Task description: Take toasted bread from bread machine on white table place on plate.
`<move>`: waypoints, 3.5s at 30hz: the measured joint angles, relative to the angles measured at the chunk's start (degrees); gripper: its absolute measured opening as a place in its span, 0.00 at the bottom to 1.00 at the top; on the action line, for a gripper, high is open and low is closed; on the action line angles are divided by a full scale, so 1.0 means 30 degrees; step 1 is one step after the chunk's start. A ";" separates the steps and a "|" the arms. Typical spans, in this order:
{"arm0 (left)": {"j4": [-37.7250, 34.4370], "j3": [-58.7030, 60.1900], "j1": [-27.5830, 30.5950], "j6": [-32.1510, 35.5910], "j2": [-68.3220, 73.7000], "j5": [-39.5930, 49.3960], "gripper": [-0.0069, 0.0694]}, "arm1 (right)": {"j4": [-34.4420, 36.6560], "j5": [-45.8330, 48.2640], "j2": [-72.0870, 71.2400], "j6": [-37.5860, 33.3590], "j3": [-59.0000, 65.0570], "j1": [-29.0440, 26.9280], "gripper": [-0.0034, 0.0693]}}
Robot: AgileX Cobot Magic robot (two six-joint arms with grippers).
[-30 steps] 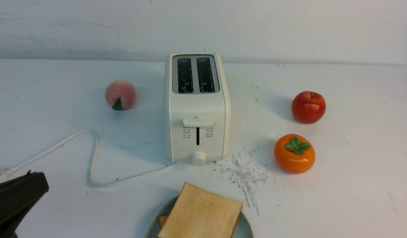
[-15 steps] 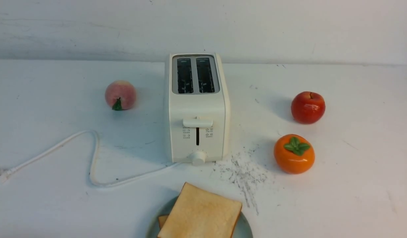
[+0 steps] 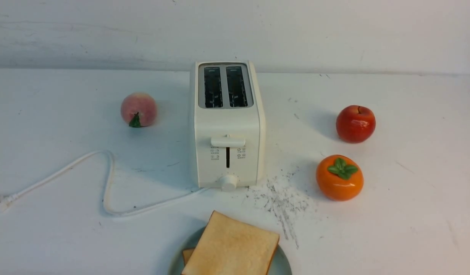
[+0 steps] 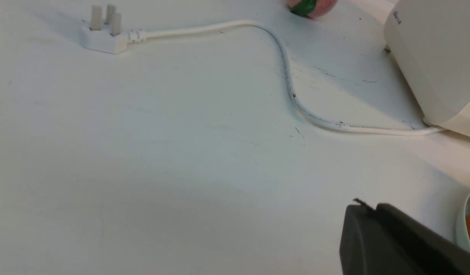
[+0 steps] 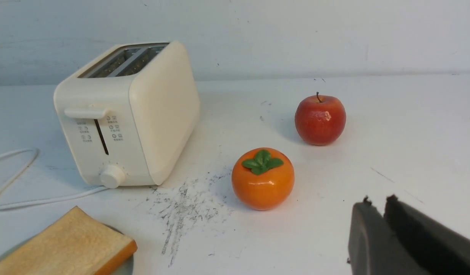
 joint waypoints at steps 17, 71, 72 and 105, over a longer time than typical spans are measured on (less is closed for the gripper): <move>0.0000 0.0000 0.0000 0.0000 0.0000 0.0021 0.12 | 0.0000 0.0000 0.0000 0.0000 0.0000 0.0000 0.14; 0.0006 0.0000 0.0000 0.0000 0.0000 0.0072 0.19 | 0.5559 -0.1980 0.0000 -0.5463 0.5195 -0.7853 0.21; 0.0006 0.0000 0.0000 0.0000 0.0000 0.0072 0.19 | 0.5648 -0.1980 0.0000 -0.5483 0.5195 -0.8090 0.21; 0.0006 0.0000 0.0000 0.0000 0.0000 0.0072 0.21 | 0.5835 -0.1980 0.0000 -0.5611 0.5195 -0.8461 0.24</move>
